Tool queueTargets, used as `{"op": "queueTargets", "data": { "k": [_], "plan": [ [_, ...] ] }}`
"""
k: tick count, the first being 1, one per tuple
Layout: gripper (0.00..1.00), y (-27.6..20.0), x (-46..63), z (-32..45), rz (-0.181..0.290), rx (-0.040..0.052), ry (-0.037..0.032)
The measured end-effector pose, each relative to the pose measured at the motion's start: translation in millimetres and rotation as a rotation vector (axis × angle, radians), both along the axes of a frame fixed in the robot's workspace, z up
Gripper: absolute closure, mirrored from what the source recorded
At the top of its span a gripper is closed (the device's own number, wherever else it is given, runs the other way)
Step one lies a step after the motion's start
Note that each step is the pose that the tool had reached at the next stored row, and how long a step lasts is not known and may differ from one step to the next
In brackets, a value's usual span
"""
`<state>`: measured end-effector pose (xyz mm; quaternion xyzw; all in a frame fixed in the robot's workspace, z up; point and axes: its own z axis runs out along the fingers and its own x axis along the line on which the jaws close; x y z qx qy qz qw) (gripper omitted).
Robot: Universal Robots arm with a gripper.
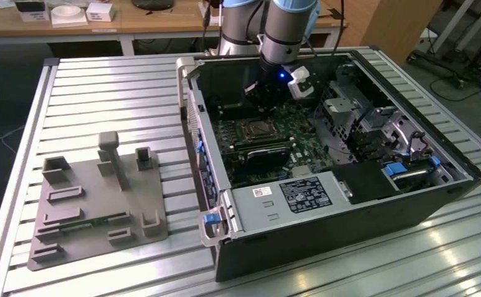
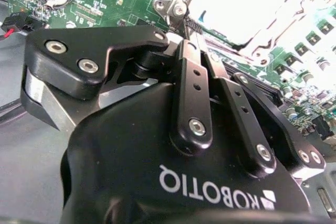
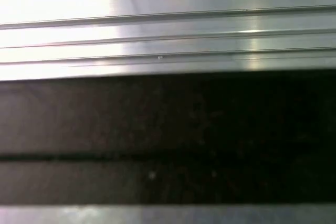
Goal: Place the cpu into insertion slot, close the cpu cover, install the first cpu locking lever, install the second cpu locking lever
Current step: 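Install the first cpu locking lever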
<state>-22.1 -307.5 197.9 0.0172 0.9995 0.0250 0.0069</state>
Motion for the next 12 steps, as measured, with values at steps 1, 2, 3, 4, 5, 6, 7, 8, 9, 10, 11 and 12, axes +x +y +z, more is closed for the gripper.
{"op": "queueTargets", "data": {
  "k": [1, 2, 3, 4, 5, 6, 7, 8, 9, 10, 11, 12],
  "plan": [
    [0.9, 0.1, 0.0, -1.1, 0.0, -0.0005, -0.0004],
    [0.9, 0.1, 0.1, -1.9, 0.0, -0.0011, -0.0004],
    [0.9, 0.1, 0.1, -2.2, 0.0, -0.0012, -0.0007],
    [0.9, 0.1, 0.1, -2.3, 0.0, -0.0011, -0.0008],
    [0.9, 0.1, 0.1, -1.9, 0.0, -0.0014, -0.0006],
    [0.9, 0.2, 0.2, -1.3, 0.0, -0.0011, -0.0009],
    [0.9, 0.3, 0.2, 0.0, 0.0, -0.0001, -0.0016],
    [0.9, 0.6, 0.3, 1.6, 0.0, 0.0013, -0.0024],
    [0.9, 0.5, 0.3, 4.7, 0.0, 0.0007, -0.0017],
    [0.9, 0.3, 0.2, 8.5, 0.0, -0.0002, -0.001],
    [0.9, 0.3, 0.1, 10.8, 0.0, 0.0004, -0.0011],
    [0.9, 0.3, 0.2, 12.5, 0.0, 0.0006, -0.0011]
  ]
}}
